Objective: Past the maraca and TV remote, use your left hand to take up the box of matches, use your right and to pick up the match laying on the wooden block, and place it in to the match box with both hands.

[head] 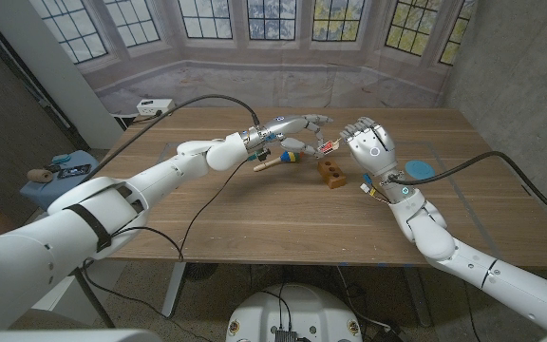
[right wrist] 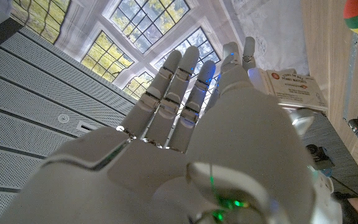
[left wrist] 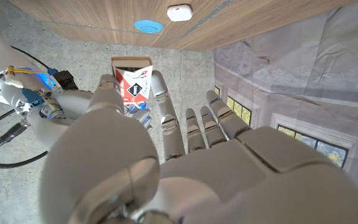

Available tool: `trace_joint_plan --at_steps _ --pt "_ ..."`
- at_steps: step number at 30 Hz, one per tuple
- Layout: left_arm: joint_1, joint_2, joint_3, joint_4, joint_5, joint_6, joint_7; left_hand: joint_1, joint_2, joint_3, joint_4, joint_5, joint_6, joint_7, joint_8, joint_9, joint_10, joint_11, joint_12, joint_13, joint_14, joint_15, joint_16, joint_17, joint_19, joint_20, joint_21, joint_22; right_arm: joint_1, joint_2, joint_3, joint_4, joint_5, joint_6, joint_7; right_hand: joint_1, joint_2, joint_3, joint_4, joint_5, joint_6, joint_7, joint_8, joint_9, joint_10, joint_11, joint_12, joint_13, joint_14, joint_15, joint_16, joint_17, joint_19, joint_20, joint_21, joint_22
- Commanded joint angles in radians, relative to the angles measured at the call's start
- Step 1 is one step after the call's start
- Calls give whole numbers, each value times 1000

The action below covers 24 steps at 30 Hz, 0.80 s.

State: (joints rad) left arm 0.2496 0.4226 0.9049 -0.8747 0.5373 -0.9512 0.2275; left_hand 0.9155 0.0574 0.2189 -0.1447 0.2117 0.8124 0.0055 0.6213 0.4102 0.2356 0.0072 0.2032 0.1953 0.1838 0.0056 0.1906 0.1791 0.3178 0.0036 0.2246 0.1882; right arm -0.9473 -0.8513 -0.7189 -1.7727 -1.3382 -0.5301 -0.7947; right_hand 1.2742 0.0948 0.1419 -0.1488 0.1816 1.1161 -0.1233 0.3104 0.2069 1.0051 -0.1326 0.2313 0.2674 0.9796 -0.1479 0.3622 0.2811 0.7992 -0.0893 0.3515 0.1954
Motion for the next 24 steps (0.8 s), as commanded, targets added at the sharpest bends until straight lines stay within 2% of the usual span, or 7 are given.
trace_joint_plan --at_steps 1,11,24 --pt "4 5 -2 -17 -3 7 -11 22 29 -3 -1 9 0 -2 6 4 0 3 0 4 1 1 -3 2 -8 -1 2 5 2 5 -6 -3 0 -2 -7 4 9 -4 2 5 10 4 4 4 7 0 -2 2 4 -89 -1 4 -2 -111 7 2" --pt "9 6 -6 -32 1 12 -13 21 29 -3 -1 9 -2 -2 5 3 0 2 1 4 1 3 -3 2 -9 0 2 5 1 14 -4 -10 2 -6 -15 5 10 -4 2 5 11 5 3 4 7 2 -3 2 5 -90 -1 5 -3 -110 9 2" --pt "-6 -8 1 6 -2 4 -9 21 30 -2 -1 9 -2 -3 7 4 1 5 1 4 1 4 -3 2 -10 0 2 5 9 24 -8 -12 1 1 -10 5 11 -7 3 4 11 7 2 4 8 3 -4 3 4 -88 -3 6 -4 -109 12 1"
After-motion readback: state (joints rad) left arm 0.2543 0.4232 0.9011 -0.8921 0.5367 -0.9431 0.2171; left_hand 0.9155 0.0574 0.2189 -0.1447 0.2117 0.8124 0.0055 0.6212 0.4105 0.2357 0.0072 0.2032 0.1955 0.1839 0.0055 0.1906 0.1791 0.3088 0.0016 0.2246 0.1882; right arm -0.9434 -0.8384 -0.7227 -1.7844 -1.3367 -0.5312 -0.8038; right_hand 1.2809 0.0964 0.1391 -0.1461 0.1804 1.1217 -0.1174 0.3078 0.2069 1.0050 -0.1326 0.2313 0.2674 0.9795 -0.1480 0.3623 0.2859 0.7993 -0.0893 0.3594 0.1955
